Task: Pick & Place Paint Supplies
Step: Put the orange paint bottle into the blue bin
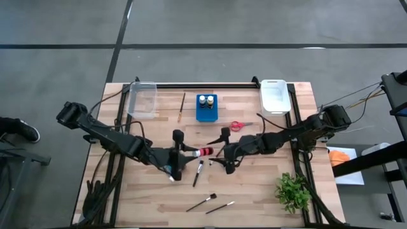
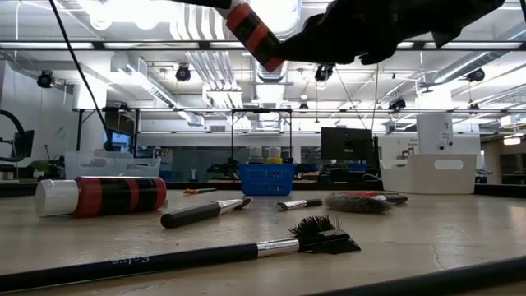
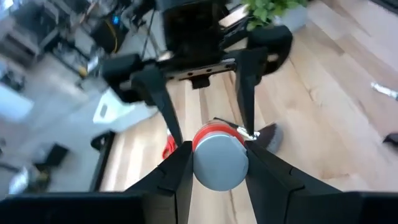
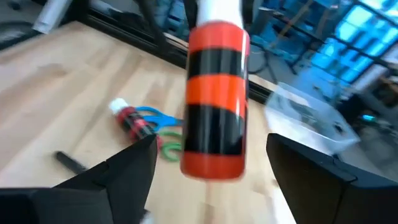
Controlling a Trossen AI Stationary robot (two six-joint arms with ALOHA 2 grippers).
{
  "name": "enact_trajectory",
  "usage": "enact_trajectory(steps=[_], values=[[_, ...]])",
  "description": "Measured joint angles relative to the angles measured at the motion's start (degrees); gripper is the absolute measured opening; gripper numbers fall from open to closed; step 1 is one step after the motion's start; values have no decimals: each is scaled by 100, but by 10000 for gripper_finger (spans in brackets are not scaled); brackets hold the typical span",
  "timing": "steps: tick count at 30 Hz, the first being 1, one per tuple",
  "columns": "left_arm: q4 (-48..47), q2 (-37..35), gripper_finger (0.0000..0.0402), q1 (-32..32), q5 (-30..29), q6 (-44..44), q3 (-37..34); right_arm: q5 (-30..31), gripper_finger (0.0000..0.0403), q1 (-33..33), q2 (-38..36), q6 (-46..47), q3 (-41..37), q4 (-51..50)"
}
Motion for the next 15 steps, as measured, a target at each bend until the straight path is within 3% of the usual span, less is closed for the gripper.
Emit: enact_trajectory(steps=[4, 15], values=[[-550, -3, 122, 11, -184, -755, 278, 637, 301, 146, 0, -189, 0, 0], [-601, 27, 122, 315, -140, -1850, 347, 1736, 301, 363, 2, -427, 0, 22]])
